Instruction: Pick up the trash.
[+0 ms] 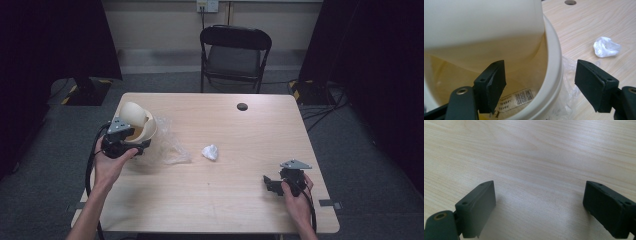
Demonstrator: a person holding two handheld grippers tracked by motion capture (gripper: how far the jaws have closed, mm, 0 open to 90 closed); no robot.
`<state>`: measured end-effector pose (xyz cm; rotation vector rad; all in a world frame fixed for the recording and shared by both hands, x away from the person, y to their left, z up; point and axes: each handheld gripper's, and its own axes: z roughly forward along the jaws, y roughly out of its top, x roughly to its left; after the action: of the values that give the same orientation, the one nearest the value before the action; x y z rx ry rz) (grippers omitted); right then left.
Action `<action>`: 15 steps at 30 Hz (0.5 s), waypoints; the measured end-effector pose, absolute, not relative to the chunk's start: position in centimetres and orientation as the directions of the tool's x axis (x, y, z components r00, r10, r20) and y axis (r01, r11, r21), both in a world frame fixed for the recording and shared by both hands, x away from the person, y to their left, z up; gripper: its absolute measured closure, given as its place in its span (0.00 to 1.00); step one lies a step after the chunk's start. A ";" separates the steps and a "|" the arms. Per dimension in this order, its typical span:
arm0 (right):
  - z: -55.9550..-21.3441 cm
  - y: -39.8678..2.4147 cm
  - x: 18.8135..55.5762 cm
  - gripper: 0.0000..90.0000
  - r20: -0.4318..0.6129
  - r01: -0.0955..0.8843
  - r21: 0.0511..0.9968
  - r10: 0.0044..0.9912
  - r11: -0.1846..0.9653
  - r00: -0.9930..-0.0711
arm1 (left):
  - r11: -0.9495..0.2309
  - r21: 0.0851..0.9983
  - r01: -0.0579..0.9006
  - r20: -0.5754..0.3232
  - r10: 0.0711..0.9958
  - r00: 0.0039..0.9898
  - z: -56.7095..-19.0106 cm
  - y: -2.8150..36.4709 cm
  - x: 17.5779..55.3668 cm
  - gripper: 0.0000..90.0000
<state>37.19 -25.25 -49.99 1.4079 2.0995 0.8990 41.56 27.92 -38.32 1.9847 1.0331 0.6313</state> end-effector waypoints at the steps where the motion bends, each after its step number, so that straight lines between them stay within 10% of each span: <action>1: -50.0 -25.2 37.2 0.11 -0.013 0.631 0.730 0.927 0.265 -0.374 | -0.349 0.830 0.435 0.066 0.836 0.545 -38.1 28.0 41.2 0.27; 15: -50.0 -25.2 37.2 0.11 -0.013 0.631 0.730 0.927 0.264 -0.374 | -0.245 0.874 0.421 -0.044 0.821 0.569 -37.1 27.8 38.5 0.31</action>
<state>37.19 -25.24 -49.99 1.4084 2.0994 0.8992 38.46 27.75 -37.13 1.8675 1.0091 0.5389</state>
